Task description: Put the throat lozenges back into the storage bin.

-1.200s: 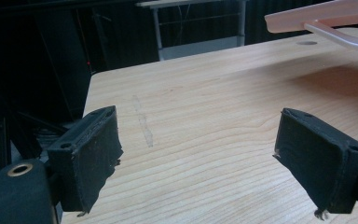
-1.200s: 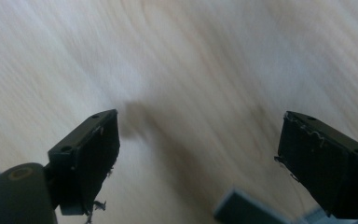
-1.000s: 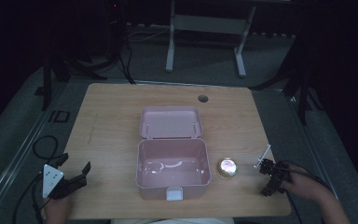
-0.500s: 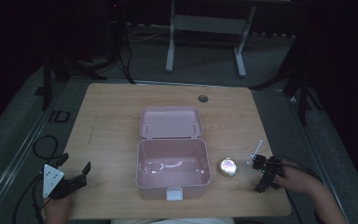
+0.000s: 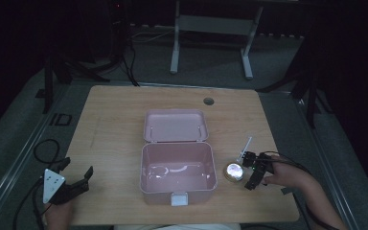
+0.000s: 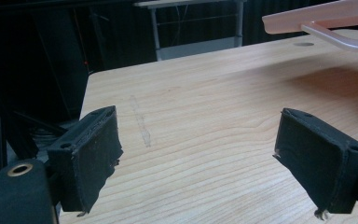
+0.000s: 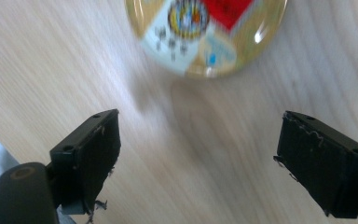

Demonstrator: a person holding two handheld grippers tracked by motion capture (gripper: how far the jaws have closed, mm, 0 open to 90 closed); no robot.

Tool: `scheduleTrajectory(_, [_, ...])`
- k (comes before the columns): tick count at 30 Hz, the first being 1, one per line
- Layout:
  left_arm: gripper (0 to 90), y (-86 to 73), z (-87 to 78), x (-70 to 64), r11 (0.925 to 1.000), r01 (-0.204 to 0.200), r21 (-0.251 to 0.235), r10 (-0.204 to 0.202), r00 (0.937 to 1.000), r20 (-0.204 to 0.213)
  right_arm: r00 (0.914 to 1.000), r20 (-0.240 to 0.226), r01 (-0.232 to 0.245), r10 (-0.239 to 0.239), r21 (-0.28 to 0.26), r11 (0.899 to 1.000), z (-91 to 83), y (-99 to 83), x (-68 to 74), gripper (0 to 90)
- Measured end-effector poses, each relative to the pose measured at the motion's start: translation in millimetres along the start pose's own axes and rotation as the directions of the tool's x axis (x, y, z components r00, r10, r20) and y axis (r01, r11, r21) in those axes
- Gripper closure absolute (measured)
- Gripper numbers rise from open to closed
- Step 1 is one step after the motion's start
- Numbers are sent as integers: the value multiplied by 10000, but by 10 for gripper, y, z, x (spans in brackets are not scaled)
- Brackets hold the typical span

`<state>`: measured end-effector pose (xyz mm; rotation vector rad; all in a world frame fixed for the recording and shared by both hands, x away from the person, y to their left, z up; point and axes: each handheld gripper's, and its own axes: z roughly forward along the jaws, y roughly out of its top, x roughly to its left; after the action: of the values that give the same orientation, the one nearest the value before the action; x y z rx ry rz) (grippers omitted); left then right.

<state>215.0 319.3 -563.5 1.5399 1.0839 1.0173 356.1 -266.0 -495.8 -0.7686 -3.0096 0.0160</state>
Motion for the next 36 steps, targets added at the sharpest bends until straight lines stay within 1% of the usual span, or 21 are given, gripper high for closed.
scheduleTrajectory(2, [144,0,0,0,10000,-1,-1,1,10000,8,10000,15,50,-50,0,10000,-3,68,-7,130])
scheduleTrajectory(4, [144,-1,-1,1,10000,4,-9,-4,10000,16,10000,38,60,-60,4,10000,0,95,-4,130])
scheduleTrajectory(5, [144,0,-1,1,10000,4,-9,-4,10000,23,9998,9,192,-192,-29,9998,5,167,-2,129])
scheduleTrajectory(7, [144,0,-1,3,10000,32,-10,-32,10000,52,9998,16,199,-199,-16,9998,17,231,7,129])
scheduleTrajectory(8, [145,-1,-2,3,10000,36,-13,-36,10000,52,9997,-55,223,-223,-20,9997,24,264,12,129])
scheduleTrajectory(9, [144,-1,-2,3,10000,36,-13,-36,10000,52,9997,-55,223,-223,-20,9997,24,264,12,129])
scheduleTrajectory(12, [144,0,-2,5,10000,46,-4,-46,10000,59,9995,-114,286,-286,-44,9996,63,395,14,128])
scheduleTrajectory(15, [145,-1,-3,7,10000,56,-16,-56,10000,70,9995,-143,297,-297,7,9996,90,448,2,128])
scheduleTrajectory(17, [144,-1,-3,6,10000,55,-20,-55,10000,64,9994,-205,272,-270,123,9996,145,513,-21,129])
scheduleTrajectory(18, [145,-1,-3,5,10000,56,-26,-56,10000,59,9993,-251,268,-264,164,9995,162,528,-26,136])
scheduleTrajectory(20, [145,-2,-4,7,10000,58,-26,-58,10000,66,9988,-260,427,-422,171,9989,184,551,-24,155])
scheduleTrajectory(22, [144,-2,-4,6,10000,66,-36,-66,10000,58,9983,-327,493,-487,183,9986,196,567,-28,194])
scheduleTrajectory(24, [145,-1,-3,5,10000,50,-21,-50,10000,60,9985,-303,475,-467,280,9985,192,578,-21,197])
scheduleTrajectory(26, [144,-1,-3,4,10000,49,-27,-49,10000,56,9980,-215,603,-594,406,9974,182,583,-14,199])
scheduleTrajectory(28, [145,-1,-3,5,10000,50,-22,-50,10000,59,9978,-326,597,-582,468,9971,157,583,-2,199])
scheduleTrajectory(33, [145,-1,-2,4,10000,47,-17,-47,10000,47,9955,-508,824,-795,583,9949,75,572,28,199])
scheduleTrajectory(36, [145,-1,-3,3,10000,47,-21,-47,10000,47,9941,-594,952,-908,759,9926,-53,558,59,199])
